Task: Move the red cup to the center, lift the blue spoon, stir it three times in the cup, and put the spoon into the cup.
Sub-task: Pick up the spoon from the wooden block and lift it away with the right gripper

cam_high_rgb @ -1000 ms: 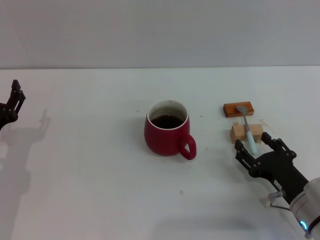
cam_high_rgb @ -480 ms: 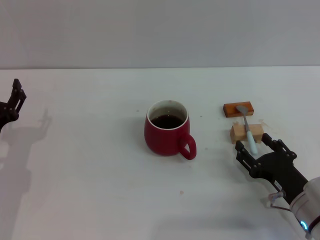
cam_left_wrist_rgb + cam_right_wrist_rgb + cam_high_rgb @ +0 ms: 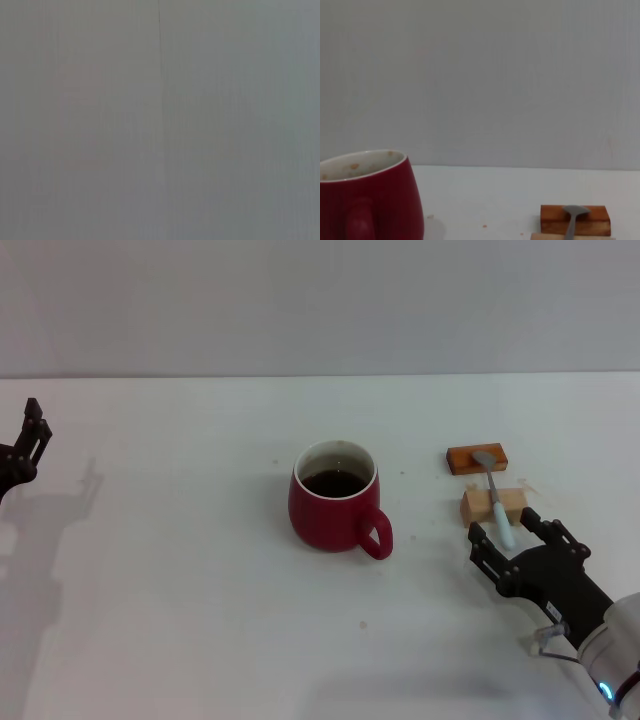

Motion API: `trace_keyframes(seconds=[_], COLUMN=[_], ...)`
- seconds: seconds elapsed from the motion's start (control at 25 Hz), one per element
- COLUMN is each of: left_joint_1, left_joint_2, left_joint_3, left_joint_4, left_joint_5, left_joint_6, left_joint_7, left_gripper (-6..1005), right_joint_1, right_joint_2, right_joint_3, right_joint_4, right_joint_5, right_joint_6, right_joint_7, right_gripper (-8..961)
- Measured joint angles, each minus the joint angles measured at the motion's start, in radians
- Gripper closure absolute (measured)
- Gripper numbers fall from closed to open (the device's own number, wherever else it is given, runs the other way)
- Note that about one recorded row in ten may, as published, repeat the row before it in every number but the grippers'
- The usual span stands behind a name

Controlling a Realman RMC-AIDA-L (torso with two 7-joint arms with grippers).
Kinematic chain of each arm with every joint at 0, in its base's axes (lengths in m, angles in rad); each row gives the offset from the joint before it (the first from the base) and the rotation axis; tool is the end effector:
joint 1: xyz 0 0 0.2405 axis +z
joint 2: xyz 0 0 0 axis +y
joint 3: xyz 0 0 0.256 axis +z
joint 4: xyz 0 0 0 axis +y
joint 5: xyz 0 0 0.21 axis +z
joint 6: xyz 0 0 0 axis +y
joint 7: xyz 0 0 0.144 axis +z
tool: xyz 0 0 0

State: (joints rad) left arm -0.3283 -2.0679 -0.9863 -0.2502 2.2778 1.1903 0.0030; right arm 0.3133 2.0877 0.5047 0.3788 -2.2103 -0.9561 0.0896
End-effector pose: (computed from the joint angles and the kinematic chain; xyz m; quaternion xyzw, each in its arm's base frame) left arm -0.3503 0.3102 0.0090 -0.6351 -0.2281 -0.2737 0.6853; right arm 0.3141 0.2769 -0.1002 -0.7855 0.2942 0.2495 0.4839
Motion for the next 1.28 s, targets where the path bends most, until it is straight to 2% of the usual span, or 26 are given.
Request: trace_keyframes(seconds=[0.52,0.6,1.28], left_joint_1=[0.0,0.0,0.01], left_joint_2=[-0.001,-0.001,-0.001], left_joint_3=[0.0,0.0,0.002], left_joint_4=[0.0,0.0,0.002], left_joint_5=[0.005,0.005,0.005], left_joint_6=[0.0,-0.001,-0.002], left_joint_7=[0.0,0.0,0.0], left_gripper=[157,157,158], right_joint_1=[0.001,0.001,-0.001], right_joint_2=[-0.002,-0.002,0.0], right_joint_3=[-0.002,-0.002,-0.005], right_joint_4=[0.0,0.0,0.008], right_joint_5=[-0.006,-0.007,-0.008], right_joint_6=[0.007,0.007,0.001], right_joint_7=[0.038,0.038,0.039], right_gripper=[375,471,472])
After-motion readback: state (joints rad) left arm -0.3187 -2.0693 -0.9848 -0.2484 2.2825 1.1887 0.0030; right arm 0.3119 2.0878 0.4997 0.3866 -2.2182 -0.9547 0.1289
